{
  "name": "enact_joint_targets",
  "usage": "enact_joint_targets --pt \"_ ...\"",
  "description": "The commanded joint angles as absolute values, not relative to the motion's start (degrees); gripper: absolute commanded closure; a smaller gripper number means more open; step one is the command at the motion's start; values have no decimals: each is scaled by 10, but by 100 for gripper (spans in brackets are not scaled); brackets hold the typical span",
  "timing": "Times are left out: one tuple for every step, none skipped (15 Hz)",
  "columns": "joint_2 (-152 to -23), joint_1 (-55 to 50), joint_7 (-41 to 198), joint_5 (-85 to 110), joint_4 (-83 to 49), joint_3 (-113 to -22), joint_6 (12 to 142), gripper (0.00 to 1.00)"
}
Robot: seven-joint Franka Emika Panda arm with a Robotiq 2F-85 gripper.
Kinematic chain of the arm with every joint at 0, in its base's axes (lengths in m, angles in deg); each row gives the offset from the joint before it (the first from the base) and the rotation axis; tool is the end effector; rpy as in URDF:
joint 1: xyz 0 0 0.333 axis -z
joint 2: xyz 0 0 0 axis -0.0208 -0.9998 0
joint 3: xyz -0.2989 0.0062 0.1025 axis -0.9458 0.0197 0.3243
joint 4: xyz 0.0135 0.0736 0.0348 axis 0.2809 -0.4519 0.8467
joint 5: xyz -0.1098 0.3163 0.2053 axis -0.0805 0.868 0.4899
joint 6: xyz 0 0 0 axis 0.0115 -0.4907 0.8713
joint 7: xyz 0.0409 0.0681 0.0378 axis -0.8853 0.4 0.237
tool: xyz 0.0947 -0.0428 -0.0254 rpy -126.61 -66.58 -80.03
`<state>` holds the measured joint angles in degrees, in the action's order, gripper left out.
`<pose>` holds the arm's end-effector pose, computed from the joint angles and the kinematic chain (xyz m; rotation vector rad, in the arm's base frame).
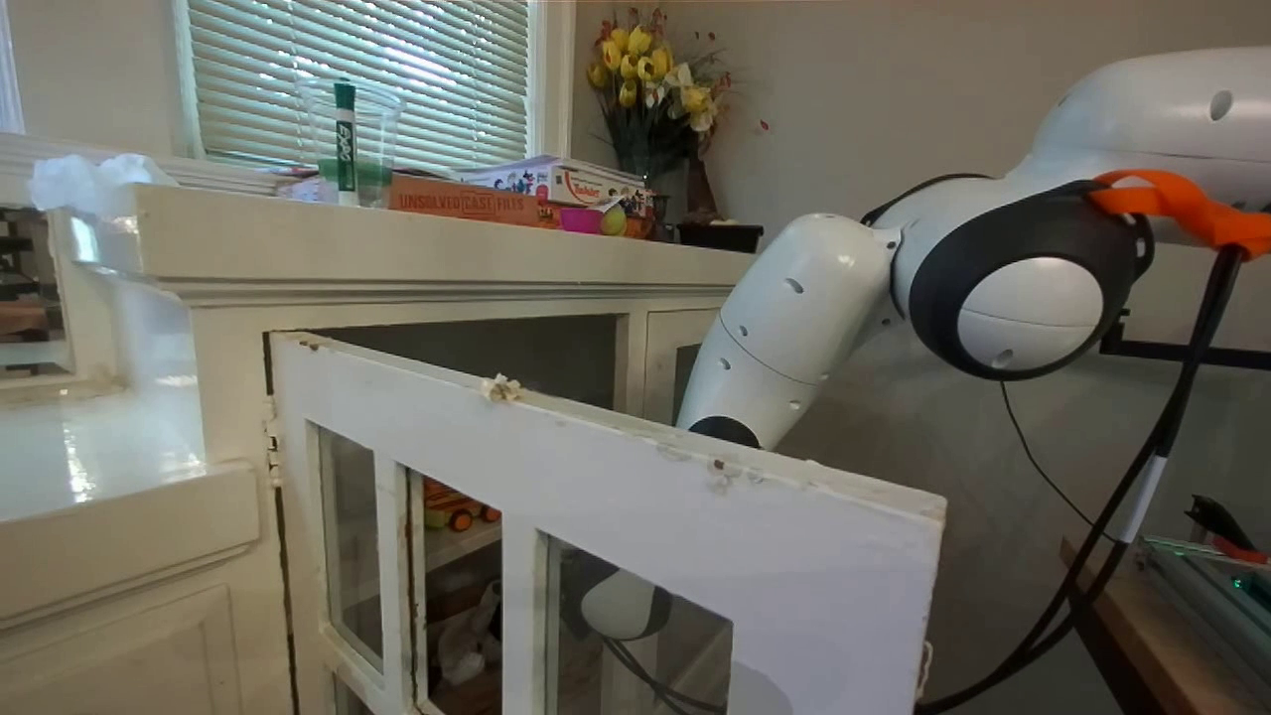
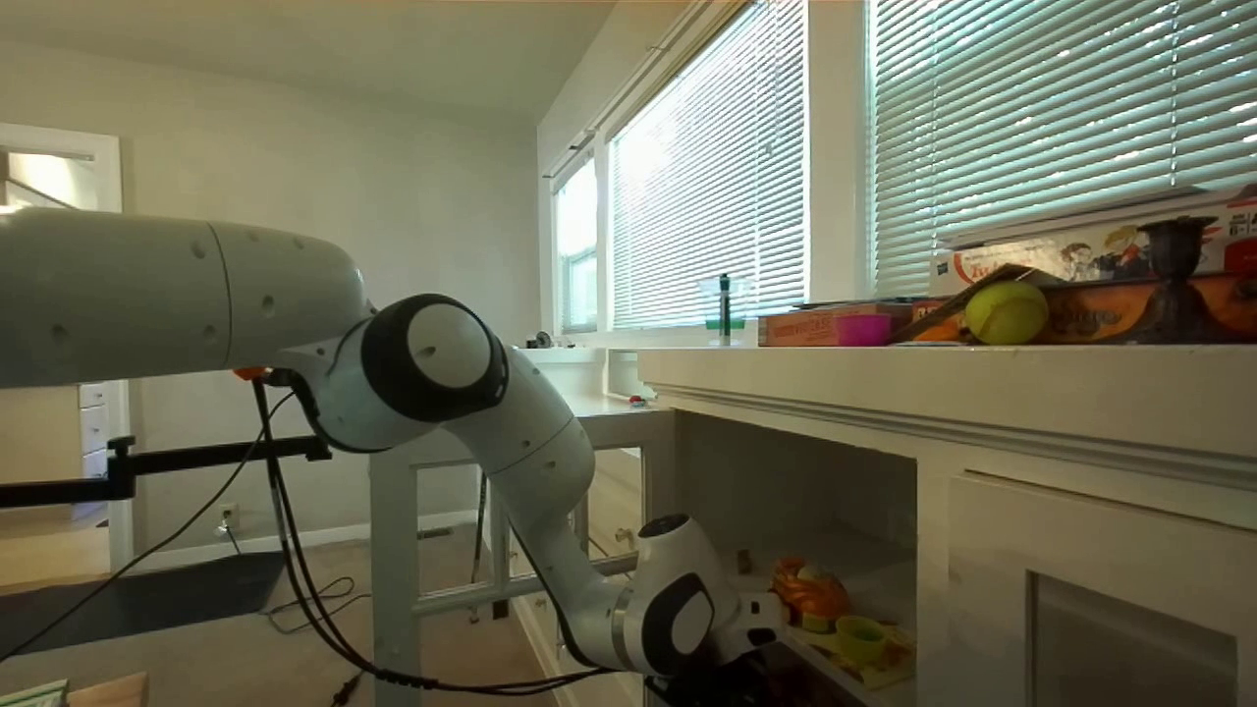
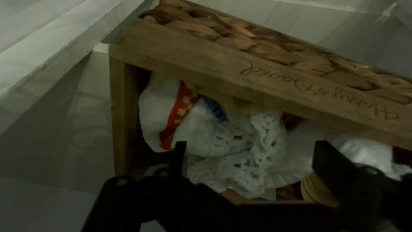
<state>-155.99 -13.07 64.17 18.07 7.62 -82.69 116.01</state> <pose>0.7082 -0.0171 -0.0650 2.8520 -0.1821 0.6444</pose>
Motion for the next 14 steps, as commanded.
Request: enact_joint_targets --pt "-1560 -131 642 181 76 -827 1160 0" --pt "-1560 -131 642 181 76 -827 1159 0" --pt "-1560 -131 642 181 76 -827 1159 0" --pt "-1563 -139 636 180 77 -838 1153 0" --pt "-1568 -141 634 180 83 -839 1153 0" --pt "-1568 -147 632 180 77 -844 1161 0" --pt "-1561 -154 627 180 62 -849 1170 0" --pt "-1561 -161 625 179 57 -855 1177 0" --pt "-1561 -167 625 179 54 -858 1180 0" --pt "-1561 -175 623 180 50 -863 1181 0" --pt "-1561 -182 623 180 46 -866 1187 0" --pt "-1562 -190 621 181 41 -872 1192 0" --pt "-1562 -195 620 182 38 -875 1197 0" --pt "-1562 -201 619 184 32 -880 1205 0"
